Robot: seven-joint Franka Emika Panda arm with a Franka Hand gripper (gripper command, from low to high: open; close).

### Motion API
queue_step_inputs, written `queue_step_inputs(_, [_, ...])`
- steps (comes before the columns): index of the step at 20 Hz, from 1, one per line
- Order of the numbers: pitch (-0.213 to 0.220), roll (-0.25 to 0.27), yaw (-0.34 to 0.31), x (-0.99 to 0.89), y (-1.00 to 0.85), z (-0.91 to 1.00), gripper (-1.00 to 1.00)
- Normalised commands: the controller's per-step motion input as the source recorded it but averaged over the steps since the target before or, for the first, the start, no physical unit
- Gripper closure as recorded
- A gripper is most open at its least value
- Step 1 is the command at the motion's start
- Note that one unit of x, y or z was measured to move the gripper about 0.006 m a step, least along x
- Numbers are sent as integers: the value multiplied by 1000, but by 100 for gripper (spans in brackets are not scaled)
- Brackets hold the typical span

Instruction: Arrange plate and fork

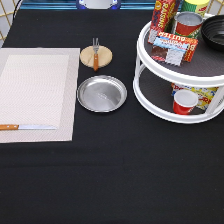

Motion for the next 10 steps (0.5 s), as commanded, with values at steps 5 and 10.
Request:
queue_step_inputs(5, [20,1,0,177,0,20,-100])
queue_step_inputs(10, [51,38,1,491,-69,94,-100])
